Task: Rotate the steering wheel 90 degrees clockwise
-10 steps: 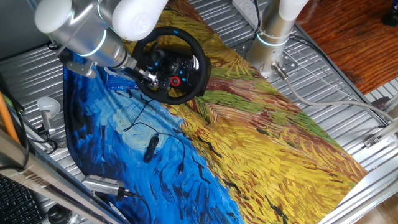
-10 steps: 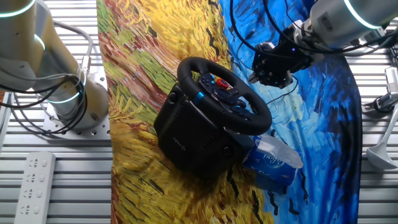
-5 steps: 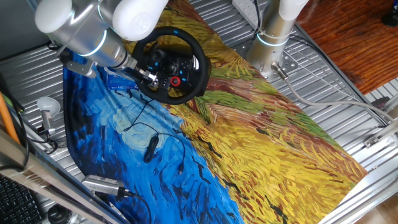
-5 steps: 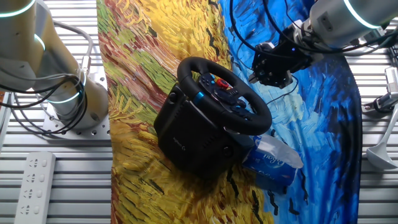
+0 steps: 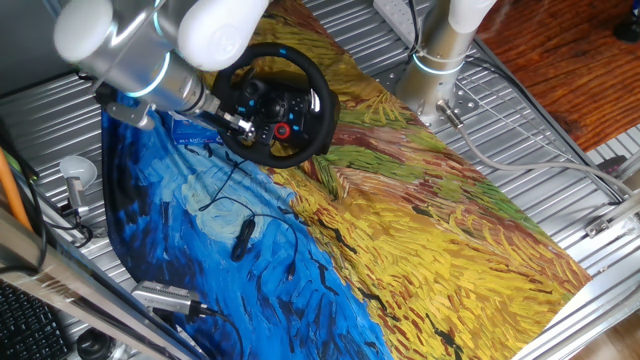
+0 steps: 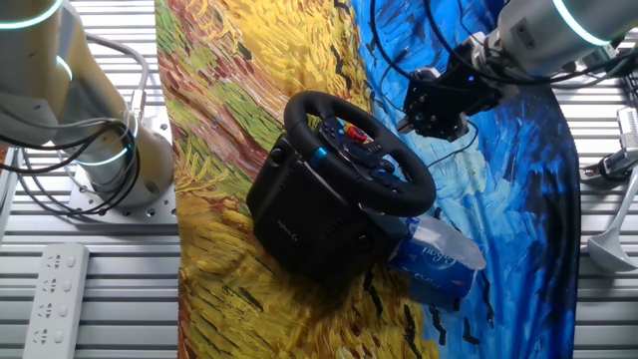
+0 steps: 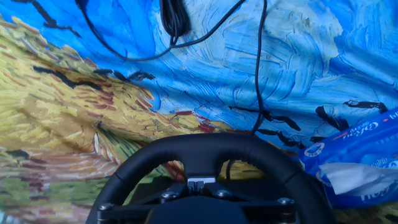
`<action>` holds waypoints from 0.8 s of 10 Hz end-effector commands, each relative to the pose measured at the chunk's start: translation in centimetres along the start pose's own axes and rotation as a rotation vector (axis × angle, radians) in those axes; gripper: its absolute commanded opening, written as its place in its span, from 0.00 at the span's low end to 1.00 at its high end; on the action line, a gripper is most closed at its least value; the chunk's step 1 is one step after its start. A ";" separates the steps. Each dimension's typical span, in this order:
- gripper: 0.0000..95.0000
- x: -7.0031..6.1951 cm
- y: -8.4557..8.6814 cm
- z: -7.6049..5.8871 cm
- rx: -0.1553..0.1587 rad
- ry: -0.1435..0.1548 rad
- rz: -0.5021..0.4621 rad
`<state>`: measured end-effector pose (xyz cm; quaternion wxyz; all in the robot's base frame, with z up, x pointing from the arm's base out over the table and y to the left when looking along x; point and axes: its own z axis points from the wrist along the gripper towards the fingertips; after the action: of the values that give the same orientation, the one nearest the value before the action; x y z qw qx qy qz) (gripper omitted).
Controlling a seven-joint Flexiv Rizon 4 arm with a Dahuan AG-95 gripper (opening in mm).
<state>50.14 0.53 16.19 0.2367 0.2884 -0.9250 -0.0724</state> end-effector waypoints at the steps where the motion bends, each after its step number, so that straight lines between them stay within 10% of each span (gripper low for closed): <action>1: 0.00 0.0 -0.1 -0.1 -0.025 0.043 -0.024; 8: 0.00 0.0 0.1 -0.1 -0.037 0.067 -0.026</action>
<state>50.11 0.69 16.27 0.2706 0.2970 -0.9121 -0.0814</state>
